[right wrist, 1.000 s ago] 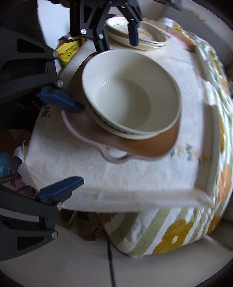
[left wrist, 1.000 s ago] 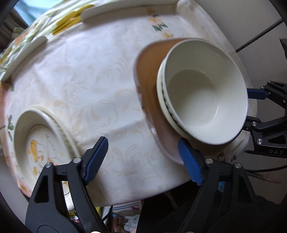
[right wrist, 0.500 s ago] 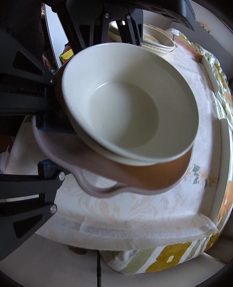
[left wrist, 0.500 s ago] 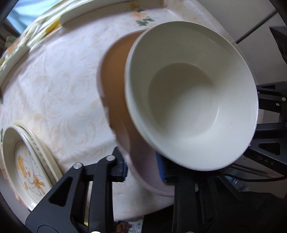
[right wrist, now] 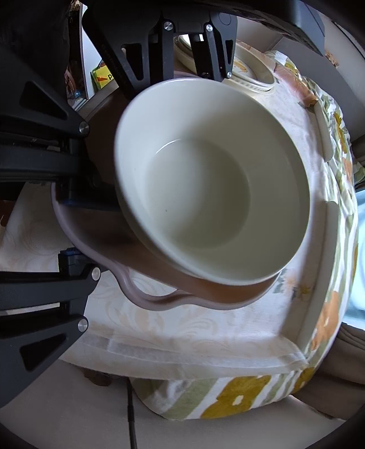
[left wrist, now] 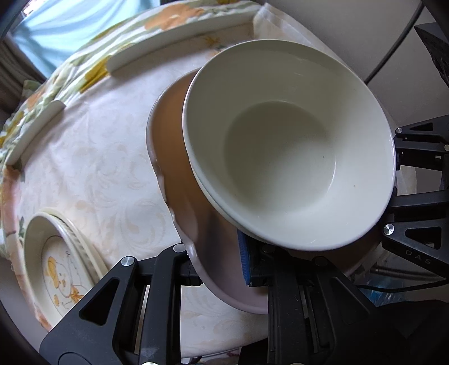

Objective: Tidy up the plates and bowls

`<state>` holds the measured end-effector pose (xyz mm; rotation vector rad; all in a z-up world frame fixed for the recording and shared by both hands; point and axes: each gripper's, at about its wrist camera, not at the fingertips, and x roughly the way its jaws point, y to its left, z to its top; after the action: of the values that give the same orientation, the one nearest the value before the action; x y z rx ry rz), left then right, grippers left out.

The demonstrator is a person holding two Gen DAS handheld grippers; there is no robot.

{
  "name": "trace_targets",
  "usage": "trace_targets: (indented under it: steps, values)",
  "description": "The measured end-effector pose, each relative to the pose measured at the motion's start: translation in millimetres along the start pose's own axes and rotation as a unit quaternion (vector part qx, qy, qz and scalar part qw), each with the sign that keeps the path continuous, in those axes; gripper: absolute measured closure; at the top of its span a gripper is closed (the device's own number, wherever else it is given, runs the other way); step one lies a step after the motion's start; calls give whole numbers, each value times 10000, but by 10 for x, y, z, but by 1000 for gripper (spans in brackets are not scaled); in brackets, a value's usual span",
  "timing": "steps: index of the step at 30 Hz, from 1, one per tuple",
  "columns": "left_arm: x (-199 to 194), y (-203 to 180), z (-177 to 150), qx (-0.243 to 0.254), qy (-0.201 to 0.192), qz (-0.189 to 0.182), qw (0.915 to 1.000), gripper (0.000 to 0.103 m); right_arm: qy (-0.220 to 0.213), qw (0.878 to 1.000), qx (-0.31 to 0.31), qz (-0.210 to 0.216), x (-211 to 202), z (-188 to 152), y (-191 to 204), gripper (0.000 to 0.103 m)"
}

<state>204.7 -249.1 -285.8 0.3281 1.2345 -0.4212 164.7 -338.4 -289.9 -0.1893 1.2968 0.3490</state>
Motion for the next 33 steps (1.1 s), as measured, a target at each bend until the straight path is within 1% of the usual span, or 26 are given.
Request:
trace_targets:
  steps: [4,10,13,17,20,22,27,29,33]
  values:
    - [-154,61,38,-151,-145,63,9998,87,-130,9999,-104,-24,-107,85,-21,84]
    - [-502,366,12,-369,-390,141,9985,87,-309,9988,-368,-99,-390,317,135,84]
    - [-687,578,-82,-474,-488,196,9975,87,-379,9978,-525,-127,-500,436,354,84]
    - [-894,919,-246,-552,-519,228,9969,87,-426,9966,-684,-168,-558,620,828,84]
    - [-1048,1172,-463,-533,-516,259,9969,87,-423,9964,-722,-166,-583,726,1178,84]
    - [-1094,1420,-630,-523,-479,289,9971,87,-433,9964,-715,-132,-566,795,1401,84]
    - [-1048,1893,-1015,-561,-318,286,9975,87,-367,9970,-678,-12,-364,990,1962,84]
    - [-984,2059,-1145,-547,-245,263,9979,87,-320,9976,-609,43,-245,1042,2122,84]
    - [-816,2224,-1284,-493,-139,220,9984,87,-226,9985,-489,72,-43,1059,2291,84]
